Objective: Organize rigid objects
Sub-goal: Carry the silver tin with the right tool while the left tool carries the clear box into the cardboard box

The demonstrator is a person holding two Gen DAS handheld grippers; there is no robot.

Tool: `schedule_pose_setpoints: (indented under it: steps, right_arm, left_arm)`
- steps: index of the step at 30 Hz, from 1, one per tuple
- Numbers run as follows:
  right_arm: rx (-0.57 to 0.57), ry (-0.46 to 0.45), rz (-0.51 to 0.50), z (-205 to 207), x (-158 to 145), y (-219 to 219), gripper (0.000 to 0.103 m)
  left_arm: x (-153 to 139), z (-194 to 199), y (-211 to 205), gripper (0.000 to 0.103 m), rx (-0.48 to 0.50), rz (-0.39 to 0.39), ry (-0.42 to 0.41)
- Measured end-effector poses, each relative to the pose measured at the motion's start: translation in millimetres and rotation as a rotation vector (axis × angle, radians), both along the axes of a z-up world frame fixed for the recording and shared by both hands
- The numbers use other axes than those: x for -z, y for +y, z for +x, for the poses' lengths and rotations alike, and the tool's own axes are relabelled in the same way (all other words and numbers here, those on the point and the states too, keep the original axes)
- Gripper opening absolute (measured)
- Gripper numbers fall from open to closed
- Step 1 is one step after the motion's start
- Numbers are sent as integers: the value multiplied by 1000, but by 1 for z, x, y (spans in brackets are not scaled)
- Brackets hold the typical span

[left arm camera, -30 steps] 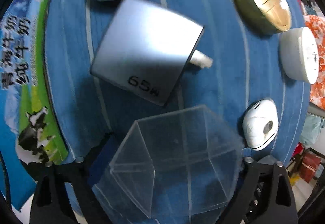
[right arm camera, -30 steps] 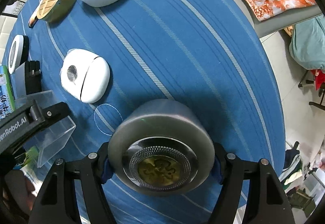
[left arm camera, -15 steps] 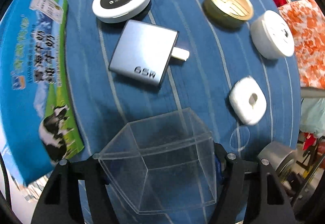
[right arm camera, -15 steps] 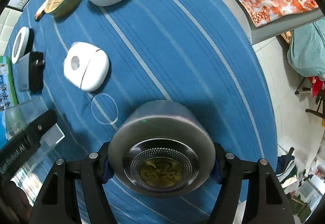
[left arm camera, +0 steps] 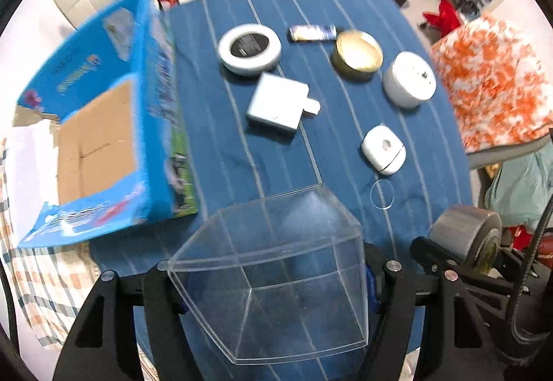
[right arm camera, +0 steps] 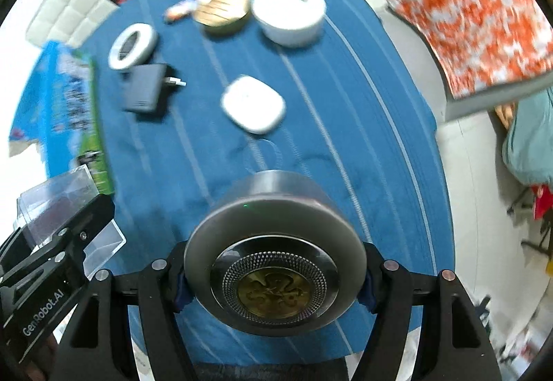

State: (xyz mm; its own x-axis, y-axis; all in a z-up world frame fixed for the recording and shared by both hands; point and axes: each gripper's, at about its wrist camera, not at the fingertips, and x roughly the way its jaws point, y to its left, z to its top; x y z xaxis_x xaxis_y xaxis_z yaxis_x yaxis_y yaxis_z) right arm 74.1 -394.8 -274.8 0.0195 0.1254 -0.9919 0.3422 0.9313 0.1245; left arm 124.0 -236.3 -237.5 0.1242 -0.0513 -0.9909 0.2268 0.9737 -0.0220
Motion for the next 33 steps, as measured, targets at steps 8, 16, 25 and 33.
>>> schedule_pose_setpoints:
  steps: [8, 16, 25, 33]
  right_arm:
    - [-131, -124, 44, 23, -68, 55, 73]
    - [-234, -222, 112, 81, -117, 143, 73]
    - [-266, -225, 111, 168, -93, 226, 73]
    - [-255, -122, 66, 238, -9, 274, 73]
  left_arm:
    - [-54, 26, 55, 68, -59, -31, -116]
    - [-95, 62, 144, 68, -160, -20, -216]
    - [-65, 132, 220, 68, -243, -6, -229]
    - [22, 178, 280, 68, -305, -76, -58]
